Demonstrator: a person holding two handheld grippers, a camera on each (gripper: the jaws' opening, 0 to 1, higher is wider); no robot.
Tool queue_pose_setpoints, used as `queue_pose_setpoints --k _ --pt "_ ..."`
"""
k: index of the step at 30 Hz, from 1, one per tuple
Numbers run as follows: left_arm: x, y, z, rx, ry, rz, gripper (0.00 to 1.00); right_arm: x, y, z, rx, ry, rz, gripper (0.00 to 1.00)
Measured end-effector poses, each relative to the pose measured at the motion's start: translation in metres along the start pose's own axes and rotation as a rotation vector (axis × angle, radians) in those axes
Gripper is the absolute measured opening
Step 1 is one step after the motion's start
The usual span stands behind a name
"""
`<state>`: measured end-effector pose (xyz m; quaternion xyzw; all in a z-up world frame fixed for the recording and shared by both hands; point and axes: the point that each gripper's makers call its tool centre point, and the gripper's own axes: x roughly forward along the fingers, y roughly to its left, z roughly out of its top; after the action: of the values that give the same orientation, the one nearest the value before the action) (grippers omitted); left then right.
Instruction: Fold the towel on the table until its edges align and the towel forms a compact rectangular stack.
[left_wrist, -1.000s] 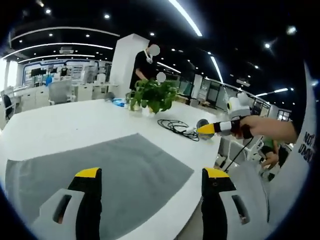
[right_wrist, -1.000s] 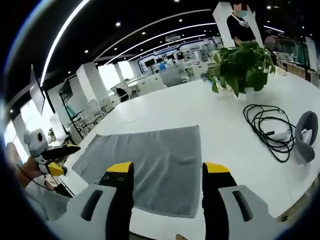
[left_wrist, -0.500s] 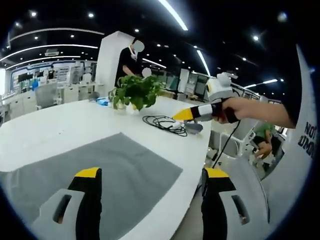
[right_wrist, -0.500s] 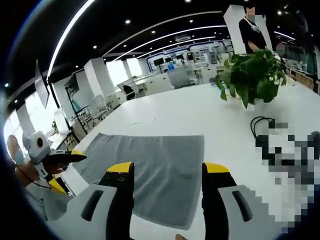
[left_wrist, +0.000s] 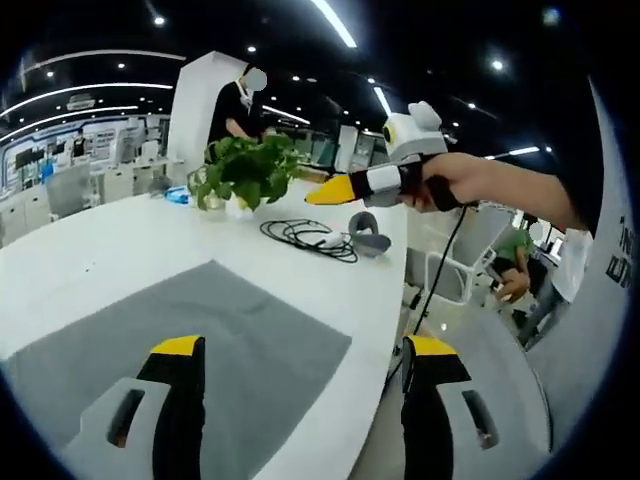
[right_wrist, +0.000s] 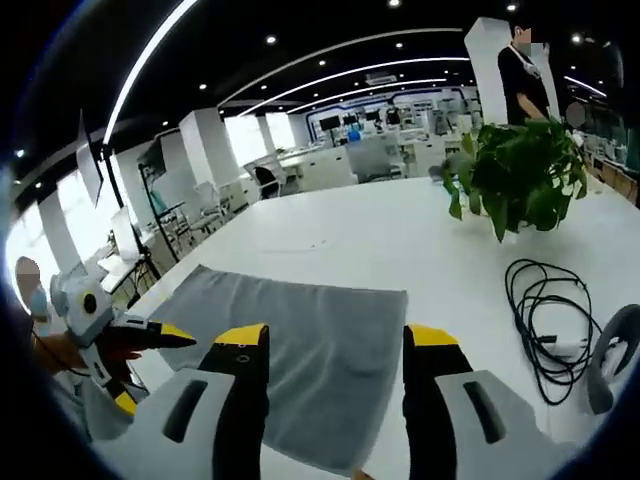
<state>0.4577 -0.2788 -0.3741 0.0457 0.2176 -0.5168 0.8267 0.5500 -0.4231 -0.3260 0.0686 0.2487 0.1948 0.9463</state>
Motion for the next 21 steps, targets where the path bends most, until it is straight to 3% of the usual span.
queue_pose_setpoints --k 8,15,21 --pt "0.027 -0.021 -0.005 0.016 0.026 -0.054 0.83 0.005 -0.011 0.022 -0.034 -0.013 0.016 0.53" --pt "0.040 -0.034 -0.010 0.024 0.056 -0.085 0.83 0.018 -0.023 0.030 -0.050 -0.014 0.036 0.52" --pt "0.055 -0.030 -0.008 -0.004 0.056 -0.081 0.81 0.035 -0.022 0.029 -0.075 0.026 0.074 0.52"
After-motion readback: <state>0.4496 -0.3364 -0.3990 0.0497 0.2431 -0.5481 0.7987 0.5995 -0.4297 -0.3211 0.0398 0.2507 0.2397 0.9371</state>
